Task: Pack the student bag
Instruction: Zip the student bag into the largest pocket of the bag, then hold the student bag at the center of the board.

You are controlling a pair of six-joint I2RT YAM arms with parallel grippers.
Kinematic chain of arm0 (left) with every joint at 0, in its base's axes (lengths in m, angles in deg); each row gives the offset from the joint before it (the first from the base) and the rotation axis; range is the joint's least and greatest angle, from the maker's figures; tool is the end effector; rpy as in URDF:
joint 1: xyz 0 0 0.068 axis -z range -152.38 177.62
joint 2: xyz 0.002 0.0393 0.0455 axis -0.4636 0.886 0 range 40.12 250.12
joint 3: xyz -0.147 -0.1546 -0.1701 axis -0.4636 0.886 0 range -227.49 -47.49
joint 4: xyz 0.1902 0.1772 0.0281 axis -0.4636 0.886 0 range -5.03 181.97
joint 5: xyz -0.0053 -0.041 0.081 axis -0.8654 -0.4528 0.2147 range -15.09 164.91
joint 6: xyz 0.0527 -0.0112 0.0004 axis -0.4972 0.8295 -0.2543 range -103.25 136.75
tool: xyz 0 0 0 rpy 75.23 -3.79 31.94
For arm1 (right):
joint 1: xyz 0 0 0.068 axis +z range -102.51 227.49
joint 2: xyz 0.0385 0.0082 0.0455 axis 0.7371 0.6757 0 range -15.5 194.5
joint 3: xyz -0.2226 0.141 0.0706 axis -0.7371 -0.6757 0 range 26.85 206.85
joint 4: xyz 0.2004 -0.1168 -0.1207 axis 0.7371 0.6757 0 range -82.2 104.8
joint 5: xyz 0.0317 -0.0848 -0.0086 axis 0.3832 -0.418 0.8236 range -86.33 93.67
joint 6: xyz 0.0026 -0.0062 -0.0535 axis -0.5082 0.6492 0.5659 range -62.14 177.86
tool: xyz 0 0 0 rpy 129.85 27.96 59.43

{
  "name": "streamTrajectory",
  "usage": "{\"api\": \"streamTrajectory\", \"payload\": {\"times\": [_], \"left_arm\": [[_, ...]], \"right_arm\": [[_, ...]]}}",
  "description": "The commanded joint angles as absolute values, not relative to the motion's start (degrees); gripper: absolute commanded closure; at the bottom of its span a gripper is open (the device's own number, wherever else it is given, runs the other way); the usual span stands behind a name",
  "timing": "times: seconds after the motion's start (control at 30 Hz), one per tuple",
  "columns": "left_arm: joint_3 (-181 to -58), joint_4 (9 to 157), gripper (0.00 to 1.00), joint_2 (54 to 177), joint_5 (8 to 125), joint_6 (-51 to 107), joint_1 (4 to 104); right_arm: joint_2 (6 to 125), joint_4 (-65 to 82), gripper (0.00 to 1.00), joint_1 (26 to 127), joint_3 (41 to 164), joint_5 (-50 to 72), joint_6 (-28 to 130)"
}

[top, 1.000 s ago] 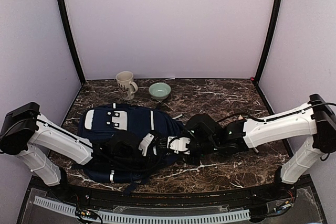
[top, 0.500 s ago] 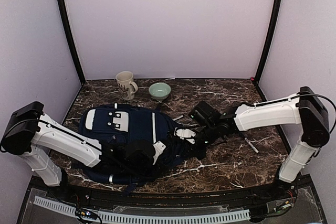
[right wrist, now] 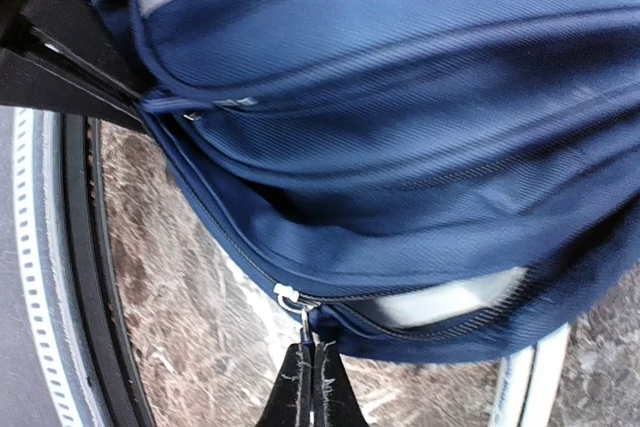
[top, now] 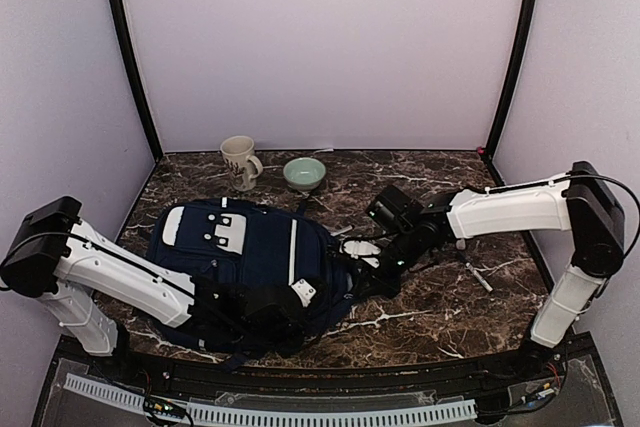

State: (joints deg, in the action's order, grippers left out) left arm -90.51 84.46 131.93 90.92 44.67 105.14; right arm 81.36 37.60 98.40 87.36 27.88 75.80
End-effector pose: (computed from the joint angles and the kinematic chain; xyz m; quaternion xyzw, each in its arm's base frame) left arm 0.0760 -0.2976 0.1519 0.3431 0.8609 -0.2017 0.3171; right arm 0.1952 0.2635 0.1813 -0.5766 0.7647 0.2540 0.1355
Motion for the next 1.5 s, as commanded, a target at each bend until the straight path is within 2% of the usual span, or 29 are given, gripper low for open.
{"api": "streamTrajectory", "payload": {"times": [0.0, 0.17, 0.33, 0.6, 0.67, 0.77, 0.83, 0.9, 0.93, 1.0, 1.03, 1.13, 1.23, 1.4, 1.47], "left_arm": [[-90.45, 99.40, 1.00, 132.21, 97.52, 44.71, 108.17], [-92.01, 102.51, 1.00, 132.61, 102.16, 43.22, 113.01], [-92.20, 106.67, 0.99, 132.38, 101.37, 44.90, 115.09], [-91.42, 116.28, 0.98, 127.76, 100.99, 52.80, 116.03], [-91.63, 118.09, 0.90, 126.47, 100.54, 54.15, 116.07], [-92.51, 114.62, 0.67, 124.93, 99.73, 52.10, 116.17], [-94.12, 110.08, 0.58, 125.16, 100.89, 48.83, 116.17], [-96.61, 105.84, 0.55, 126.47, 102.22, 45.59, 116.05], [-98.12, 104.50, 0.54, 127.49, 102.76, 44.41, 115.79], [-101.25, 102.32, 0.53, 129.99, 102.45, 43.26, 114.59], [-102.29, 101.22, 0.53, 131.56, 102.02, 43.14, 113.79], [-104.44, 98.78, 0.53, 134.40, 101.32, 43.64, 111.61], [-104.81, 95.31, 0.53, 135.95, 99.09, 44.02, 109.40], [-105.47, 93.98, 0.53, 137.86, 100.13, 46.67, 107.26], [-104.76, 92.44, 0.56, 138.02, 99.22, 47.25, 106.79]], "right_arm": [[79.88, 44.54, 1.00, 95.31, 87.52, 18.97, 77.85], [82.75, 44.44, 1.00, 93.74, 90.37, 17.10, 80.76], [87.38, 44.76, 1.00, 93.56, 94.27, 16.71, 83.33], [87.05, 44.32, 1.00, 93.52, 96.55, 15.87, 85.24], [85.70, 44.23, 1.00, 93.72, 96.63, 16.89, 85.28], [83.89, 44.70, 1.00, 94.78, 96.55, 19.22, 85.10], [83.80, 45.48, 1.00, 95.04, 96.74, 21.36, 83.96], [83.71, 45.91, 1.00, 95.04, 96.70, 22.69, 82.24], [83.19, 45.92, 0.94, 95.10, 96.33, 23.86, 81.49], [80.88, 44.63, 0.70, 95.08, 94.53, 25.20, 79.38], [78.67, 43.13, 0.62, 95.08, 93.52, 25.80, 78.57], [74.73, 41.24, 0.46, 95.06, 89.75, 27.98, 76.84], [74.53, 41.98, 0.41, 95.21, 89.04, 29.37, 75.88], [79.08, 42.32, 0.44, 95.67, 88.27, 33.91, 73.08], [80.67, 42.04, 0.45, 96.38, 88.19, 35.12, 72.32]]}}
